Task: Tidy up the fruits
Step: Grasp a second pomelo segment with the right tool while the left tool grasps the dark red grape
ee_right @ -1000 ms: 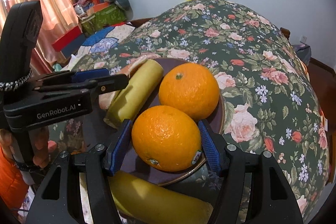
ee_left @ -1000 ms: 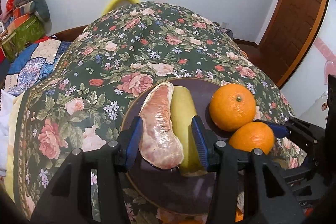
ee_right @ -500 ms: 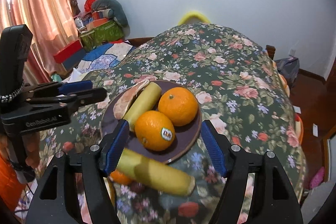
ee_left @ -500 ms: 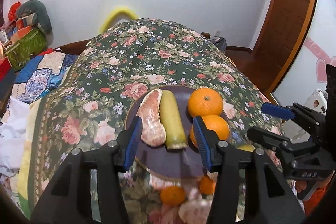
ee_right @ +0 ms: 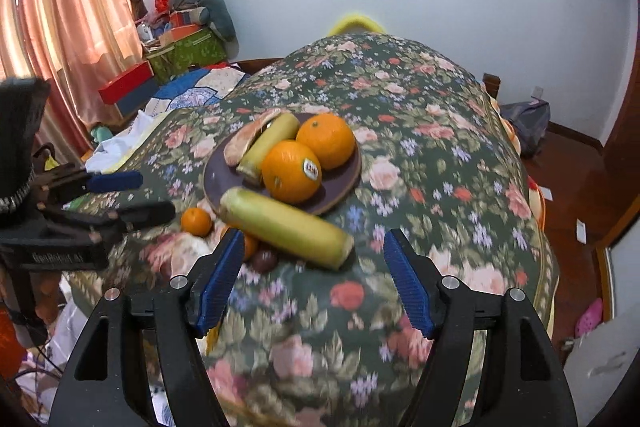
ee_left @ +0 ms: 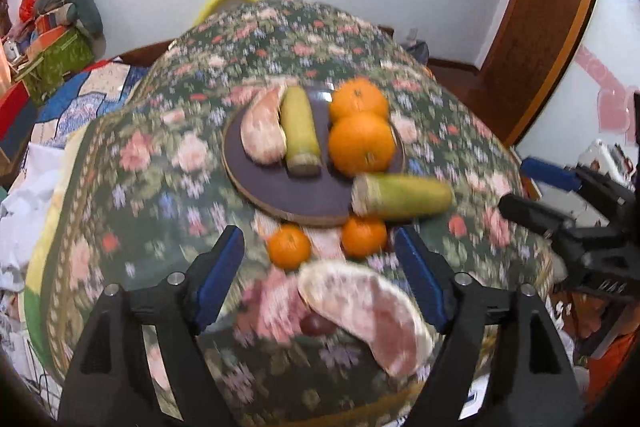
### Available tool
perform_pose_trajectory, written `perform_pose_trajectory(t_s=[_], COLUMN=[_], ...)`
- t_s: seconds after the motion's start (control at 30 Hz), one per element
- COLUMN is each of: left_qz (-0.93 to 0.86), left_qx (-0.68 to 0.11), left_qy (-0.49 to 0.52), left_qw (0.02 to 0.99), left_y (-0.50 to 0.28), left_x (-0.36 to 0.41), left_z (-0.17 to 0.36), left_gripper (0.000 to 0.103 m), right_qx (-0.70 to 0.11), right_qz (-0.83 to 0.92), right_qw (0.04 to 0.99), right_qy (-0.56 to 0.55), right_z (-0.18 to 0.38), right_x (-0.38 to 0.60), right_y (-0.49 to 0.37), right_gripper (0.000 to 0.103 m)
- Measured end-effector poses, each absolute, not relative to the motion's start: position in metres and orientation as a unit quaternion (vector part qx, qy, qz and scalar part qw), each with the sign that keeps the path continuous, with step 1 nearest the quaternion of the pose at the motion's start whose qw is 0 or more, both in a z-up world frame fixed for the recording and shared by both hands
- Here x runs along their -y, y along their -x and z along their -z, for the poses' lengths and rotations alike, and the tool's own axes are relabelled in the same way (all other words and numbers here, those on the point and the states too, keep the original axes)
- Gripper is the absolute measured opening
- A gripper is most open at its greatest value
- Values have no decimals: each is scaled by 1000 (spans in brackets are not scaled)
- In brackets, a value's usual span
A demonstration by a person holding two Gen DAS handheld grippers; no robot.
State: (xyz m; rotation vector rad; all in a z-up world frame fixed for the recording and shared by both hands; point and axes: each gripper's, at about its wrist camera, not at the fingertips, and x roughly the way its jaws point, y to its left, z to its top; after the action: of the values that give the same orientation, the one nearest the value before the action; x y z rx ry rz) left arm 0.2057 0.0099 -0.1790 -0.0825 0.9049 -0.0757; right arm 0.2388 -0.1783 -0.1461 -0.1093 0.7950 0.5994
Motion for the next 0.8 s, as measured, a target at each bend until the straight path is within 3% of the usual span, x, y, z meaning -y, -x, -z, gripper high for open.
perform_pose_trajectory(t_s=[0.63,0.8], left_qz=[-1,-2], left_qx=[-438,-441], left_qy=[52,70], left_qw=[897,895], left_y=[-148,-142], left_x=[-57,-71], left_z=[198,205], left_gripper=[78,71], right_qx=[-422,-447], right_qz=[-343,-342], right_qw=[834,819], right_qy=[96,113], right_z=[184,208], right_x=[108,87], right_y=[-199,-205], right_gripper=[71,71])
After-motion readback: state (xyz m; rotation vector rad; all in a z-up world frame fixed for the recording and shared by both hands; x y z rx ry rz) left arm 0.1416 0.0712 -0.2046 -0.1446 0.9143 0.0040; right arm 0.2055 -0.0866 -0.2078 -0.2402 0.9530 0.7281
